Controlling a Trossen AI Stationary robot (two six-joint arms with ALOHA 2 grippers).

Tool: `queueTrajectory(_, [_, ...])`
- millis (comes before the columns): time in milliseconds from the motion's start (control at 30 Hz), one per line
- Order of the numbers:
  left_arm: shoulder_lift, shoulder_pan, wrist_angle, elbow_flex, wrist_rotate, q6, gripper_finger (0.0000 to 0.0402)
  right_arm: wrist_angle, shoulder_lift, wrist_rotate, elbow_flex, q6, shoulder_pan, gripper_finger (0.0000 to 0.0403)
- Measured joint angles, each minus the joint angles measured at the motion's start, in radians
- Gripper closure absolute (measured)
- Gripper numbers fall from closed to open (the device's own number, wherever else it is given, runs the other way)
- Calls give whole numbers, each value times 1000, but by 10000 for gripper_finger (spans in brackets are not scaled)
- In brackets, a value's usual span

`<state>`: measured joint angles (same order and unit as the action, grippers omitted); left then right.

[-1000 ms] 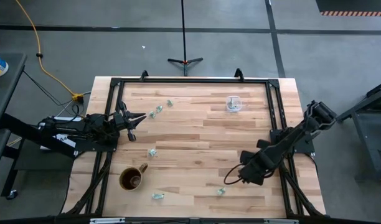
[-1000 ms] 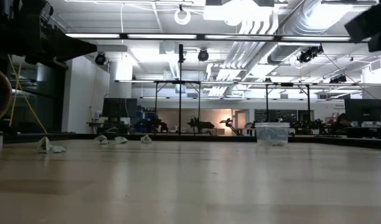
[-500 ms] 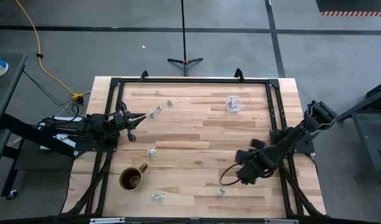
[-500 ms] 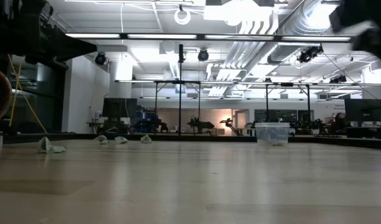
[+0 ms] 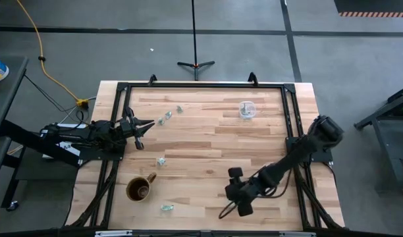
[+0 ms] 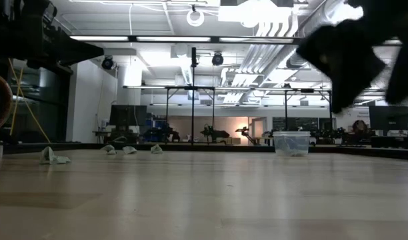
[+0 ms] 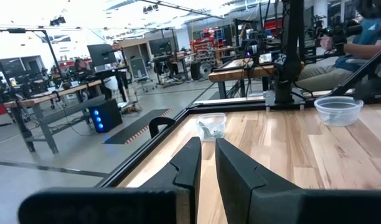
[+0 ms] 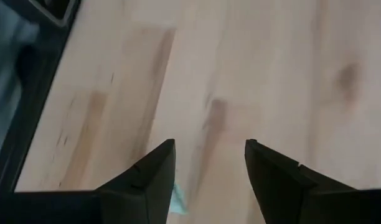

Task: Pick and place items into bin
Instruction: Put the green stevia packet into the bottom transparent bin

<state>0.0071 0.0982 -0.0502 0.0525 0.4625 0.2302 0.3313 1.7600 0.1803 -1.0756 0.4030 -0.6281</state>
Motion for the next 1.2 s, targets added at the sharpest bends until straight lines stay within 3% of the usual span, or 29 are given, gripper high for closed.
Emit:
queueTrajectory(267, [0, 0, -1, 0, 1, 1, 316, -32, 108, -164, 0, 68, 0, 225])
queueTrajectory(600, [0, 0, -2, 0, 5, 1, 316, 35, 47, -84, -18, 84, 20, 259])
queueTrajectory(800, [0, 0, -2, 0, 4, 1, 316, 104, 9, -213, -32, 291, 26, 272])
queueTrajectory(967, [0, 0, -1, 0, 4, 0, 316, 194, 18, -220, -31, 427, 25, 265])
queueTrajectory(1200, [0, 0, 7, 0, 4, 0, 316, 174, 27, -200, -24, 446, 23, 225])
